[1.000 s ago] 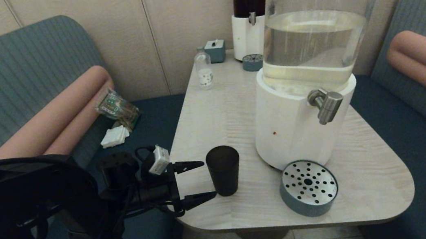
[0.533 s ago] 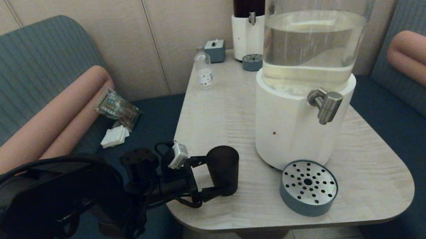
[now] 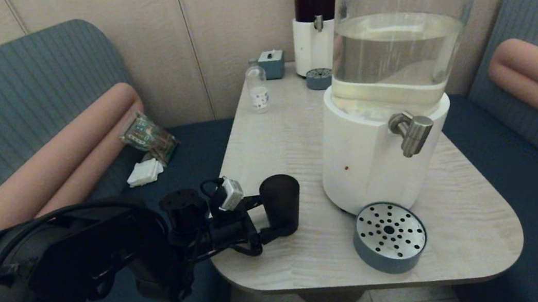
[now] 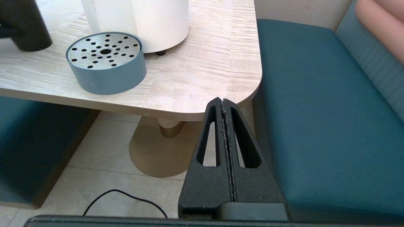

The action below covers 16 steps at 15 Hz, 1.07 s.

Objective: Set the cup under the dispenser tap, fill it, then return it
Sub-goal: Pick up the cup, then place it under the water dispenser

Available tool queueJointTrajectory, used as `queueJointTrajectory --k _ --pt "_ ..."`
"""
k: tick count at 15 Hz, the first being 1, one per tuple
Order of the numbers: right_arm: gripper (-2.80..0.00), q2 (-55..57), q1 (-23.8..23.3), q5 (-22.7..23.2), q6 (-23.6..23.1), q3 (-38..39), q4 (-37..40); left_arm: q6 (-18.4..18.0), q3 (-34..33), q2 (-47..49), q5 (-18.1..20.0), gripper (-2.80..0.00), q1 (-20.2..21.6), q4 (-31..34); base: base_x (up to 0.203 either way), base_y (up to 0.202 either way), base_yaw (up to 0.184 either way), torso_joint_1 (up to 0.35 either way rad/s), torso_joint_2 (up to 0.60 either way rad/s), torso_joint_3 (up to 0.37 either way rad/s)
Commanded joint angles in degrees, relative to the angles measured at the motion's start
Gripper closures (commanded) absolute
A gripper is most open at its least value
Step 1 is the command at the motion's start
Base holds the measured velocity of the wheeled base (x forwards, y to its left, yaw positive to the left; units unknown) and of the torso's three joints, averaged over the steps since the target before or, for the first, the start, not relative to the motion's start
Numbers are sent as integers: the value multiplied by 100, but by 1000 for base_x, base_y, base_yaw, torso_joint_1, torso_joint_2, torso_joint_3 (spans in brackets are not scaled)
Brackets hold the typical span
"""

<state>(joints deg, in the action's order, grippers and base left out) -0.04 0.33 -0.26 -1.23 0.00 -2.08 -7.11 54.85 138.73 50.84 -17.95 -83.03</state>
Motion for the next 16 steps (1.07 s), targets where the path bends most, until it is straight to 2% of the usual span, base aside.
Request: queueJointTrajectory --k 1,2,5,8,10,13,14,16 --pt "0 -4 2 7 -2 87 -2 242 68 27 -20 0 -76 -208 0 0 0 0 0 0" --pt "0 -4 2 0 -5 86 -2 365 29 -19 -46 0 -144 -321 0 0 0 0 0 0" --pt "0 -4 2 0 0 88 -2 394 -255 -355 -141 0 -269 -376 0 0 0 0 0 0" --pt "0 -4 2 0 -9 80 -2 395 -919 -959 -199 0 -445 -380 0 0 0 0 0 0" --pt "0 -4 2 2 -2 88 -2 401 -1421 -1492 -268 0 -765 -366 0 0 0 0 0 0" --pt "0 -4 2 0 0 88 -2 420 -1574 -1865 -809 0 -1541 -274 0 0 0 0 0 0" --pt "0 -4 2 0 0 86 -2 423 -1469 -1871 -1027 0 -1818 -211 0 0 0 0 0 0" --pt "0 -4 2 0 0 88 -2 472 -1099 -1647 -1401 0 -2083 -128 0 0 0 0 0 0"
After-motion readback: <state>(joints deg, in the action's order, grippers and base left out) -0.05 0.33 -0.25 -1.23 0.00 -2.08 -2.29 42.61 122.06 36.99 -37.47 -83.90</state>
